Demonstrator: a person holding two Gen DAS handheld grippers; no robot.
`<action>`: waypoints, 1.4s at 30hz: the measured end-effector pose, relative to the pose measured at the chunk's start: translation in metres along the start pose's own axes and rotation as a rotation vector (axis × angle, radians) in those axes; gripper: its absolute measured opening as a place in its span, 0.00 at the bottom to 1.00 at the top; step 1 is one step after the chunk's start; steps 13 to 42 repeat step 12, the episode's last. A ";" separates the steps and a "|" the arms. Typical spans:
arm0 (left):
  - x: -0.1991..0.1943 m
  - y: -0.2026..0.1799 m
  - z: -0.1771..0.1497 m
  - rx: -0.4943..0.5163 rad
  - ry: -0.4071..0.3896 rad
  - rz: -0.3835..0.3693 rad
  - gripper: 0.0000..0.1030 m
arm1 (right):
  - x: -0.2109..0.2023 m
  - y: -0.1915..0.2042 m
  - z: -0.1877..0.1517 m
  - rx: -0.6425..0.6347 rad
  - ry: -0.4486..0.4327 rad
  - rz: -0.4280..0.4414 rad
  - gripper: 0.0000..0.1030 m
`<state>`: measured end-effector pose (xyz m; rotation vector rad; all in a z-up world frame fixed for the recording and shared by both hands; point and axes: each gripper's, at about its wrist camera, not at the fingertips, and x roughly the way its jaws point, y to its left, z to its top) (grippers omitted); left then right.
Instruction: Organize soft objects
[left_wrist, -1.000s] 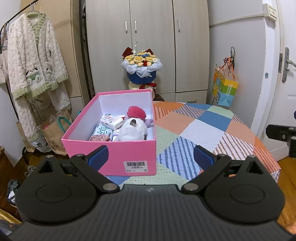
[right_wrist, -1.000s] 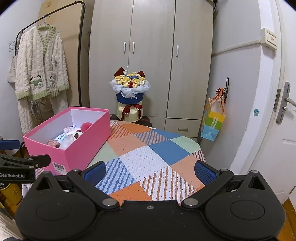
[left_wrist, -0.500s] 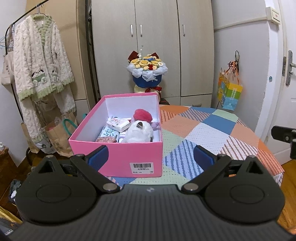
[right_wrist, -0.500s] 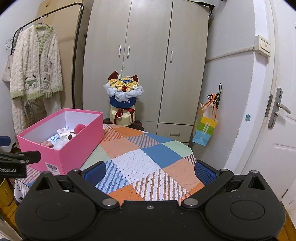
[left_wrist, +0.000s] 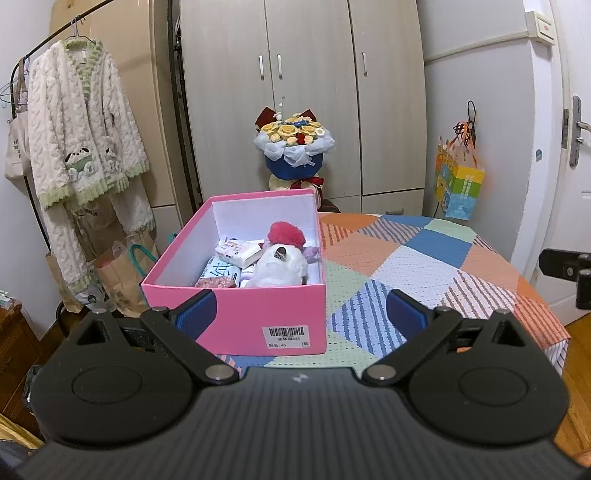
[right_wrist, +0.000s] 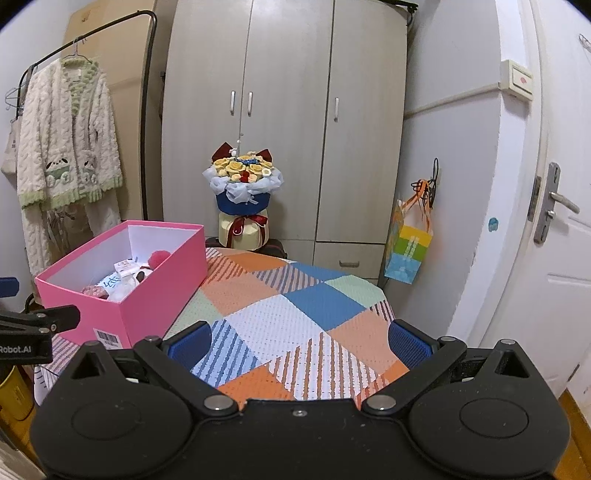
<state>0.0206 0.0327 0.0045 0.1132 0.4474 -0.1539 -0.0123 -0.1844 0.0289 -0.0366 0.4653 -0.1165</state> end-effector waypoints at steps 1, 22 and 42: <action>0.000 0.000 0.000 0.000 -0.001 0.002 0.97 | 0.001 0.000 0.000 0.004 0.002 0.001 1.00; -0.001 0.000 0.000 0.004 -0.003 0.010 0.97 | 0.002 -0.001 -0.002 0.004 0.005 0.006 1.00; -0.001 0.000 0.000 0.004 -0.003 0.010 0.97 | 0.002 -0.001 -0.002 0.004 0.005 0.006 1.00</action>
